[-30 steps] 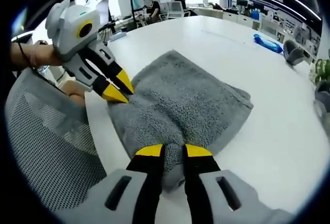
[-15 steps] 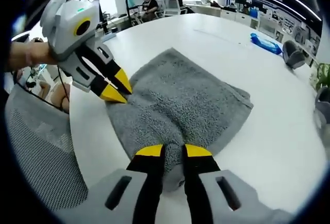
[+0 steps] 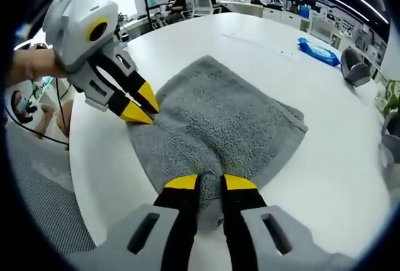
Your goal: Fold the towel on the table until its edges align and the towel forms a compact rectangular stack.
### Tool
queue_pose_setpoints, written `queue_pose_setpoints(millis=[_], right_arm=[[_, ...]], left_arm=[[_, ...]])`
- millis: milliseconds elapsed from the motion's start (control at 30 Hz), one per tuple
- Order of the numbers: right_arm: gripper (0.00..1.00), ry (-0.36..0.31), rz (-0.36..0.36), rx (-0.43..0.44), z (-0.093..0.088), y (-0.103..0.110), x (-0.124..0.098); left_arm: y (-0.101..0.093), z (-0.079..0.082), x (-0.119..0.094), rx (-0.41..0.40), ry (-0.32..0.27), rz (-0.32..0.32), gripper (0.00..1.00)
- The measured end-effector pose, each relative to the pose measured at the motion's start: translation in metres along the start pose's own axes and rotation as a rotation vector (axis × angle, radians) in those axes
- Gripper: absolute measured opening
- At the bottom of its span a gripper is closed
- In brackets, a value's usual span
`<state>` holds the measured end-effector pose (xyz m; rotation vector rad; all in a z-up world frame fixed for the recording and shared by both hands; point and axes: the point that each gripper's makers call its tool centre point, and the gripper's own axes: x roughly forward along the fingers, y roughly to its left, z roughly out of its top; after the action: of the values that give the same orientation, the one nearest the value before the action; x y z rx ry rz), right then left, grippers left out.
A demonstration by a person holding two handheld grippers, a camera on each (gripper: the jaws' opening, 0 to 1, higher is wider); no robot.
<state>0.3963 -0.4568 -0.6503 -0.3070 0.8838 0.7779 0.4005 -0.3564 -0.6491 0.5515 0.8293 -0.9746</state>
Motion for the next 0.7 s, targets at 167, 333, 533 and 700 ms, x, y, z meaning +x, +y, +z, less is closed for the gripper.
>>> queue_pose_setpoints(millis=[167, 333, 533, 700], right_arm=[[0.11, 0.003, -0.010, -0.011, 0.008, -0.008, 0.005], [0.11, -0.007, -0.009, -0.004, 0.011, -0.013, 0.006], [0.12, -0.183, 0.035, 0.085, 0.014, -0.012, -0.012], [0.33, -0.245, 0.041, 0.042, 0.009, 0.001, -0.042]], left_arm=[[0.010, 0.004, 0.004, -0.020, -0.002, 0.007, 0.08], [0.013, 0.005, 0.004, -0.037, -0.005, 0.016, 0.08], [0.015, 0.010, -0.013, -0.166, -0.163, 0.040, 0.08], [0.014, 0.017, -0.049, -0.203, -0.341, 0.109, 0.16]])
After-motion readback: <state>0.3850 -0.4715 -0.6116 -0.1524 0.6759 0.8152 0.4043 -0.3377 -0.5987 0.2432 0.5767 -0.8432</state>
